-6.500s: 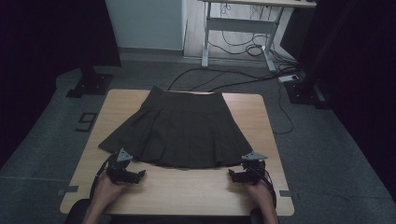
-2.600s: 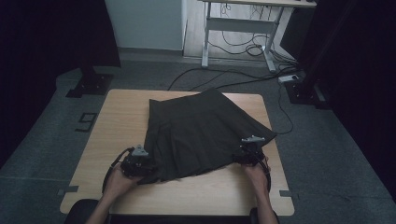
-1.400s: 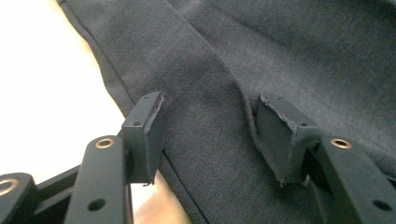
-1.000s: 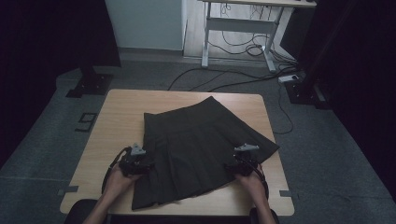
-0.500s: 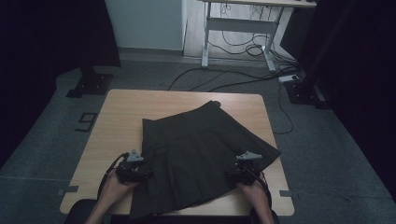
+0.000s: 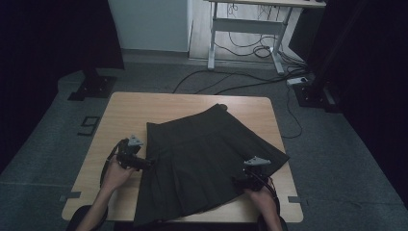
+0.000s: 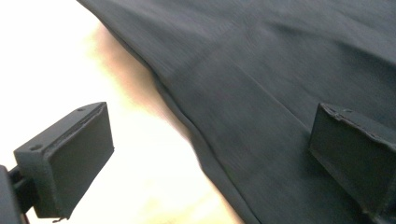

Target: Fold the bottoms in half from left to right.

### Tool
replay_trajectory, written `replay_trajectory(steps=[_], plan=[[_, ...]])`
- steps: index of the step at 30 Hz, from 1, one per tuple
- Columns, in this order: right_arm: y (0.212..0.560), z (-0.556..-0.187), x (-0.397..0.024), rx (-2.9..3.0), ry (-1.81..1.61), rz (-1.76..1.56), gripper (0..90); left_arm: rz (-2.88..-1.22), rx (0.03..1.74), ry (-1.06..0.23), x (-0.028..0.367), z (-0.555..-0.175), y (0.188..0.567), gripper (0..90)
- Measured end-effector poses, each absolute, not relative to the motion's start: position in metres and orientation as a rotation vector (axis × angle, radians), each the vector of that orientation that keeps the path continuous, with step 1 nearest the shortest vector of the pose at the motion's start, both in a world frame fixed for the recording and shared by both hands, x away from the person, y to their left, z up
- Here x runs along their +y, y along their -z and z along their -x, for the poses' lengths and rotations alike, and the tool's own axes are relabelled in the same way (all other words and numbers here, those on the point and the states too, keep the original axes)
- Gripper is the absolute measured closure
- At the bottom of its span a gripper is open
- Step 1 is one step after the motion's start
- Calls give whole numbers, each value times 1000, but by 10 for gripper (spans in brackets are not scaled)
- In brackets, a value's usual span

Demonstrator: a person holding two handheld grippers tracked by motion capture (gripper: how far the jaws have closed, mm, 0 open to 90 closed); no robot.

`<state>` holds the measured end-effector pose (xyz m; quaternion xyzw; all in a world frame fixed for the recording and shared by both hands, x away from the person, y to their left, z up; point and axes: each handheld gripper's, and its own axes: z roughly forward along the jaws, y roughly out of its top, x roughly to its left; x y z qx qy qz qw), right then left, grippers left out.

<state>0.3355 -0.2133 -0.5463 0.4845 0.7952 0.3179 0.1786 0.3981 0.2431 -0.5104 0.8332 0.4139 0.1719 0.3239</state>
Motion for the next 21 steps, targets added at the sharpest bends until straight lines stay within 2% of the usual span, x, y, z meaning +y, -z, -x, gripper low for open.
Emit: replay_trajectory(steps=[11, 21], plan=[[547, -336, -214, 2248, -906, -1365, 138, -2154, 1136, -519, 244, -448, 508, 11], [547, -336, -214, 2248, -908, -1363, 135, -2136, 1207, -504, 244, -477, 531, 12]])
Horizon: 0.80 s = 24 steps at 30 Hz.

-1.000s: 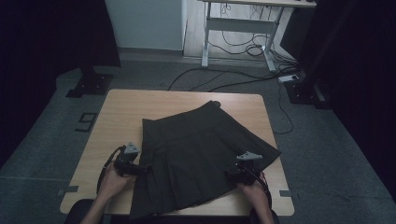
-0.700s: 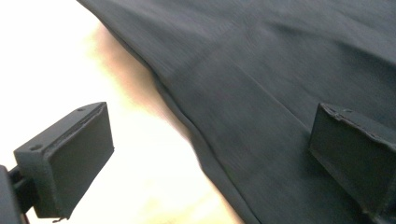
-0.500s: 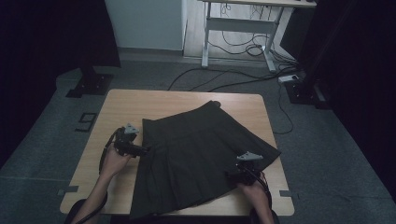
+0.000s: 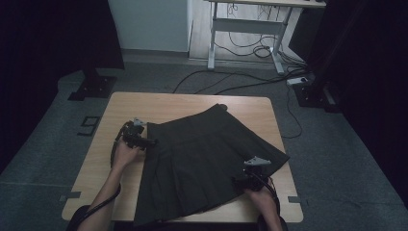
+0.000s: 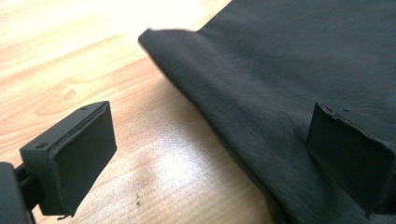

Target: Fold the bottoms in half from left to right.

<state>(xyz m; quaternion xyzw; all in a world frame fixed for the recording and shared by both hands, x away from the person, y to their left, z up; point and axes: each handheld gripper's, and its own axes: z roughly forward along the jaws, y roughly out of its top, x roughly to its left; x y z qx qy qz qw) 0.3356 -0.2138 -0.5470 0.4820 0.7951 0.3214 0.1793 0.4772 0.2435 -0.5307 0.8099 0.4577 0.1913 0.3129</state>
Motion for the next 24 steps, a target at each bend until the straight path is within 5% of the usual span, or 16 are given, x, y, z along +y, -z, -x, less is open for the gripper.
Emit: replay_trajectory(steps=[17, 24], plan=[[547, -336, -214, 2256, -917, -1354, 121, -2119, 1264, -452, 247, -487, 548, 0], [543, -337, -210, 2291, -907, -1351, 36, -2113, 1277, -458, 247, -487, 548, 0]])
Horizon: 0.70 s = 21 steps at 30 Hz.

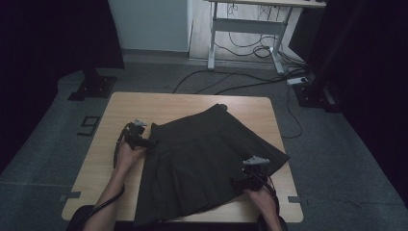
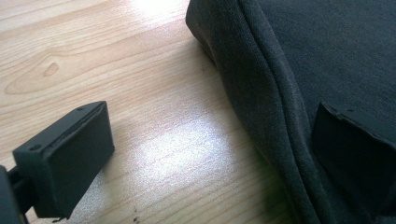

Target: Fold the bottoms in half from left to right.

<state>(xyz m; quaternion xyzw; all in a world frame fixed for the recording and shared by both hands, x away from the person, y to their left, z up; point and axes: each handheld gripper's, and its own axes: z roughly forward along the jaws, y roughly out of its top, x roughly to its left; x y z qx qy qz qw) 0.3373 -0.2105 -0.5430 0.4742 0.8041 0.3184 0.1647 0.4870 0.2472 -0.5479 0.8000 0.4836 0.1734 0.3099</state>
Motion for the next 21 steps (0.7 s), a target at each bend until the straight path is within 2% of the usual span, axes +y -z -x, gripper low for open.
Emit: replay_trajectory(steps=[2, 9, 21], plan=[[538, -336, -207, 2304, -913, -1327, 12, -2112, 1279, -459, 247, -487, 548, 0], [522, -325, -176, 2389, -999, -1191, 12, -2111, 1283, -461, 248, -487, 548, 0], [507, -304, -86, 2643, -1085, -836, 13, -2112, 1282, -463, 248, -487, 548, 0]])
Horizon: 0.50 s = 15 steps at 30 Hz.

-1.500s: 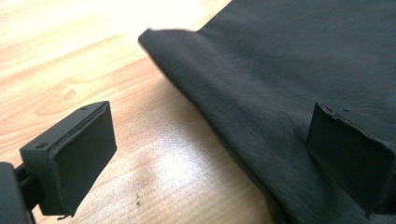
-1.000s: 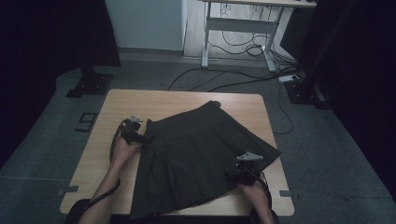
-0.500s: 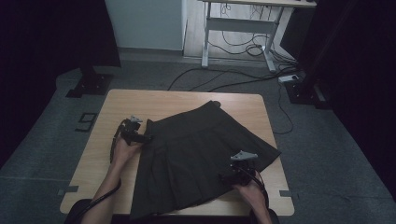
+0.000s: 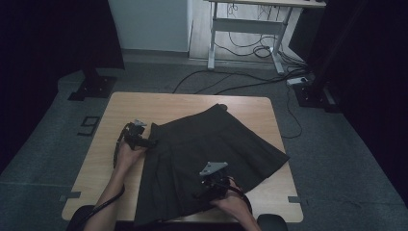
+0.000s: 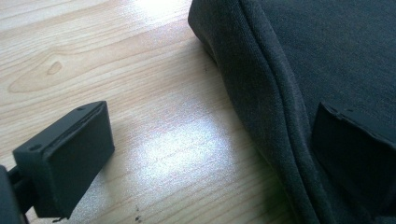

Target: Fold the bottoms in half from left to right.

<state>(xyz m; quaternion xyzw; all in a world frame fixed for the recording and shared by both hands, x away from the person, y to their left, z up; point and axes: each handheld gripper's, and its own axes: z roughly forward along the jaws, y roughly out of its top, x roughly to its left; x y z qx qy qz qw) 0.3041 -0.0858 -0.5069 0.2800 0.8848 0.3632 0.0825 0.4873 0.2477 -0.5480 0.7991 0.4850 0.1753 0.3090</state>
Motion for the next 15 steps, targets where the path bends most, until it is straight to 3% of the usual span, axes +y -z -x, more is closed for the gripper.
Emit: replay_trajectory(steps=[15], plan=[[518, -266, 4, 2885, -1104, -473, 12, -2110, 1284, -462, 248, -487, 548, 0]])
